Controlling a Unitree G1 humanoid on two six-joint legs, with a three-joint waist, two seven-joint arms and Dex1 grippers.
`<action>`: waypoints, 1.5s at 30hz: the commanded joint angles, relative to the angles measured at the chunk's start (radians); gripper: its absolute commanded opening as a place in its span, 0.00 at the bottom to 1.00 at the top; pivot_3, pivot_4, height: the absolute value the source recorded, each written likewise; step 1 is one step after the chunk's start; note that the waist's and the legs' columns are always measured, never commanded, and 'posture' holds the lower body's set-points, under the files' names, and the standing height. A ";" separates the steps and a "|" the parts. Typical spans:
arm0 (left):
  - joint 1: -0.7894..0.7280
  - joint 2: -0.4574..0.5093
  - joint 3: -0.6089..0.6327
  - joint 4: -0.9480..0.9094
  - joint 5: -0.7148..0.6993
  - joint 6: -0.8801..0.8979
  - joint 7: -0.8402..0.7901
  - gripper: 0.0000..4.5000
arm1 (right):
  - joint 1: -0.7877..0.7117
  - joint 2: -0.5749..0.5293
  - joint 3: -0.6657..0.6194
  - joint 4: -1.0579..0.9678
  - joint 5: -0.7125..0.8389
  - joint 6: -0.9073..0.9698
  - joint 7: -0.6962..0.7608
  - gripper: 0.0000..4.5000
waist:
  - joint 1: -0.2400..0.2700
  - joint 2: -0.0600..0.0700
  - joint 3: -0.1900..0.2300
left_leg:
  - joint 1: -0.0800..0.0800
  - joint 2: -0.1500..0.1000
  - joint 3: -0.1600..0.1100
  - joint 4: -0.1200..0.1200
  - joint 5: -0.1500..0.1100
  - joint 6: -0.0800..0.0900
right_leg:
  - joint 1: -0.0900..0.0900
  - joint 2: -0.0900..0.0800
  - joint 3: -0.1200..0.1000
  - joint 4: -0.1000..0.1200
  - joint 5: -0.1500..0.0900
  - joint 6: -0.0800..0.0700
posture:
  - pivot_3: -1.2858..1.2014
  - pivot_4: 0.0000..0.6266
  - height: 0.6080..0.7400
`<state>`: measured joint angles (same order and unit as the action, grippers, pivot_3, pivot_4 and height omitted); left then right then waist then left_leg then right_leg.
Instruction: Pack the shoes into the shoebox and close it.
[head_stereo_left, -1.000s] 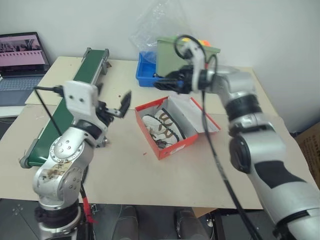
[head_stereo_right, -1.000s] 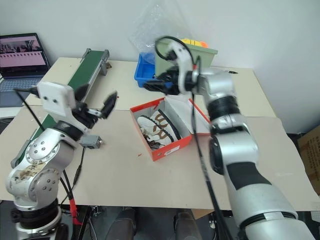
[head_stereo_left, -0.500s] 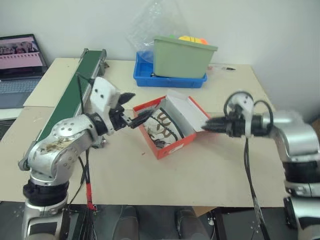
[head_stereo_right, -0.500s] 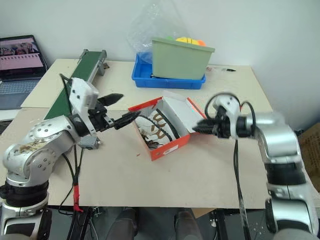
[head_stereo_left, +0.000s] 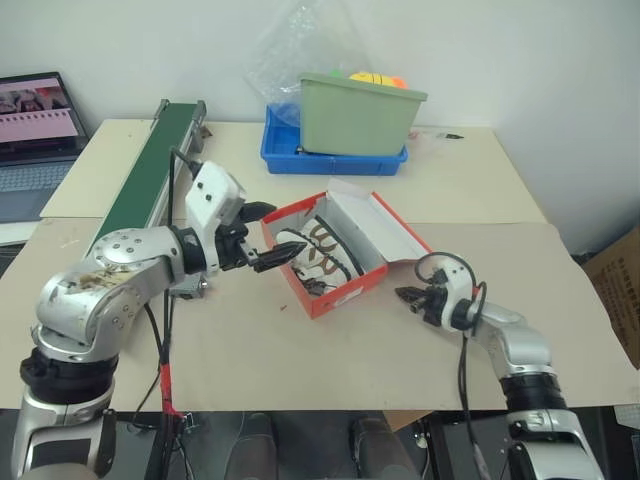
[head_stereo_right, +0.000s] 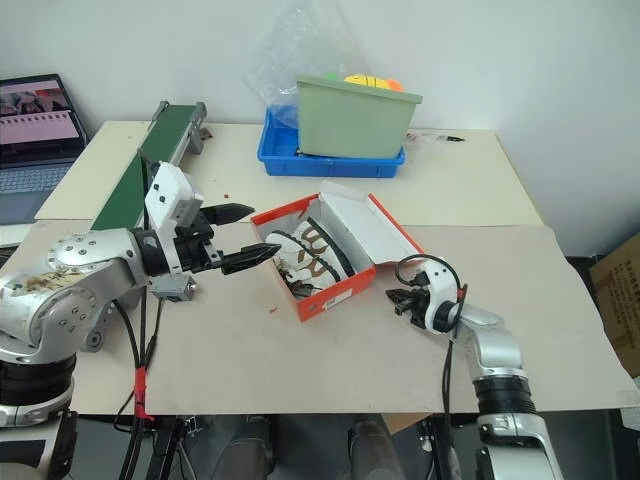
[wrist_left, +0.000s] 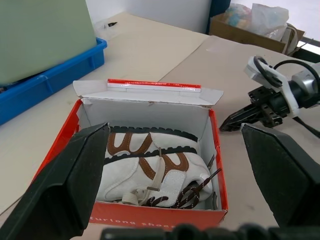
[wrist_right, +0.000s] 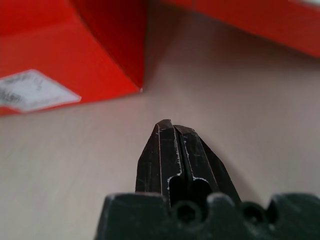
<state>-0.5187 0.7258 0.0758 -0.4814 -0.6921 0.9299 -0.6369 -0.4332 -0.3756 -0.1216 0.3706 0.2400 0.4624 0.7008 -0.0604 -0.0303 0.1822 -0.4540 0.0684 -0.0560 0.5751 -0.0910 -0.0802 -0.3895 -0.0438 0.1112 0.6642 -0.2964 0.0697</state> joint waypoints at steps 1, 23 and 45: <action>0.035 0.054 0.059 -0.078 -0.017 0.027 0.007 1.00 | -0.081 0.016 -0.054 0.115 0.028 -0.100 -0.025 0.01 | -0.002 0.000 0.000 | 0.000 0.000 0.000 0.000 0.000 0.000 | 0.000 0.000 0.000 0.000 0.000 0.000 | 0.52 0.24 1.00; 0.194 0.163 0.031 -0.129 0.090 -0.026 -0.002 1.00 | -0.195 -0.071 -0.018 -0.349 0.277 0.176 0.085 0.01 | -0.006 0.001 0.001 | 0.000 0.000 0.000 -0.001 0.000 0.000 | -0.001 0.000 0.000 0.001 0.001 -0.001 | 0.52 0.24 1.00; 0.111 0.079 0.193 -0.125 0.016 0.015 0.099 1.00 | -0.264 0.078 0.328 0.045 0.050 0.048 0.097 0.01 | 0.000 -0.003 -0.001 | 0.004 0.001 0.001 0.000 0.000 0.000 | 0.002 0.000 0.000 0.000 0.001 -0.001 | 0.52 0.24 1.00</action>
<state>-0.3888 0.8044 0.2270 -0.5768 -0.6661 0.9430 -0.5559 -0.6838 -0.3080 0.1833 0.3148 0.3667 0.5703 0.8400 -0.0607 -0.0328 0.1810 -0.4482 0.0691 -0.0554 0.5748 -0.0911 -0.0802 -0.3860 -0.0434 0.1116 0.6647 -0.2958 0.0686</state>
